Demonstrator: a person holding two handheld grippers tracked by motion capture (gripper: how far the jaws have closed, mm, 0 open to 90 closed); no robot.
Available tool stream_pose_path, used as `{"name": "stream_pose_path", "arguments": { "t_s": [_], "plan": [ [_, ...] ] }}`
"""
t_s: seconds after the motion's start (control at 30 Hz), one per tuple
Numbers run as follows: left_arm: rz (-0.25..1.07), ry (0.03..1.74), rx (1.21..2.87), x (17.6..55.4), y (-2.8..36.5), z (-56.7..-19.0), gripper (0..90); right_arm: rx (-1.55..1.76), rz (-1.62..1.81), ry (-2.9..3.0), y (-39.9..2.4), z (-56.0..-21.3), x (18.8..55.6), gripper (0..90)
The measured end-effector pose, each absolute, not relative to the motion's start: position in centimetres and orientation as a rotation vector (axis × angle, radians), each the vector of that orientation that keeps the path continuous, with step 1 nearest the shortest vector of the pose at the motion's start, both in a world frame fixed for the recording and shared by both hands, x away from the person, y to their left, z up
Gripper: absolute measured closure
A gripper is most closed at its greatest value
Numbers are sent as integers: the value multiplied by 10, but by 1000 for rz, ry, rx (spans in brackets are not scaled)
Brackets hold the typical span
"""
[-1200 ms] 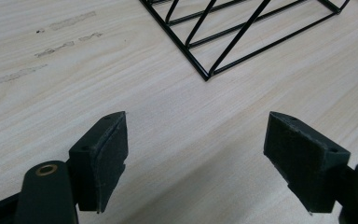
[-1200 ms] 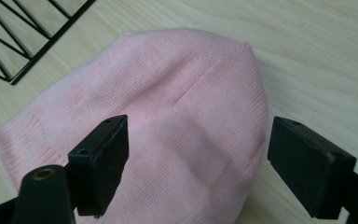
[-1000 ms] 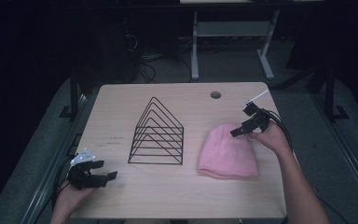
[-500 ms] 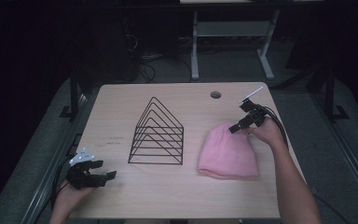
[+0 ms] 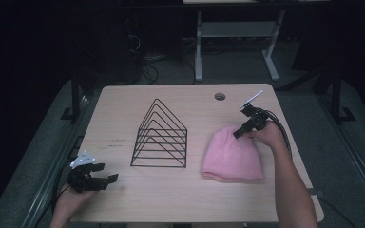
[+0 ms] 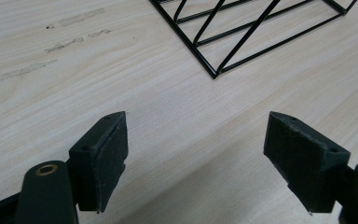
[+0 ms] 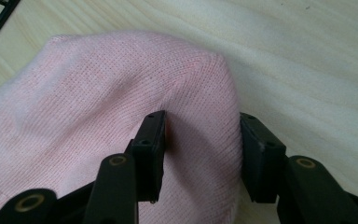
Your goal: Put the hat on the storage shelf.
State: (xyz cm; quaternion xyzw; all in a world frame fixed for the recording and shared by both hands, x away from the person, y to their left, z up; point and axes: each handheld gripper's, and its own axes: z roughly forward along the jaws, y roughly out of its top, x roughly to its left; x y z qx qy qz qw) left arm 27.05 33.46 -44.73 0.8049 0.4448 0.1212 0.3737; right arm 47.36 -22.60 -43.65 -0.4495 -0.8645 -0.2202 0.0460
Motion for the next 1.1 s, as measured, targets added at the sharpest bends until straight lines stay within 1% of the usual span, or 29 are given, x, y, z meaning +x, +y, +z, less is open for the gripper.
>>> {"name": "stream_pose_path", "arguments": {
  "t_s": [0.1, 0.37, 0.4, 0.47, 0.5, 0.53, 0.57, 0.6, 0.8, 1.1],
  "plan": [
    [308, 1137, 2076, 271, 336, -447, 218, -1380, -667, -2628, -226, -438, 473, 554],
    [312, 1142, 2064, 270, 337, -447, 218, -1395, -678, -2594, -227, -444, 472, 624],
    [311, 1144, 2065, 271, 337, -447, 218, -1393, -675, -2594, -227, -444, 472, 651],
    [309, 1146, 2064, 271, 337, -447, 218, -1390, -672, -2590, -227, -445, 472, 686],
    [309, 1146, 2064, 271, 337, -447, 218, -1390, -672, -2590, -227, -445, 472, 686],
    [307, 1143, 2065, 271, 337, -447, 218, -1384, -676, -2589, -227, -445, 472, 719],
    [307, 1143, 2065, 271, 337, -447, 218, -1384, -676, -2589, -227, -445, 472, 719],
    [306, 1142, 2067, 271, 336, -447, 218, -1386, -689, -2578, -228, -444, 472, 746],
    [303, 1131, 2071, 270, 336, -444, 218, -1374, -759, -2551, -235, -441, 468, 776],
    [299, 1116, 2081, 271, 336, -440, 218, -1352, -857, -2520, -248, -427, 458, 787]
  ]
}}
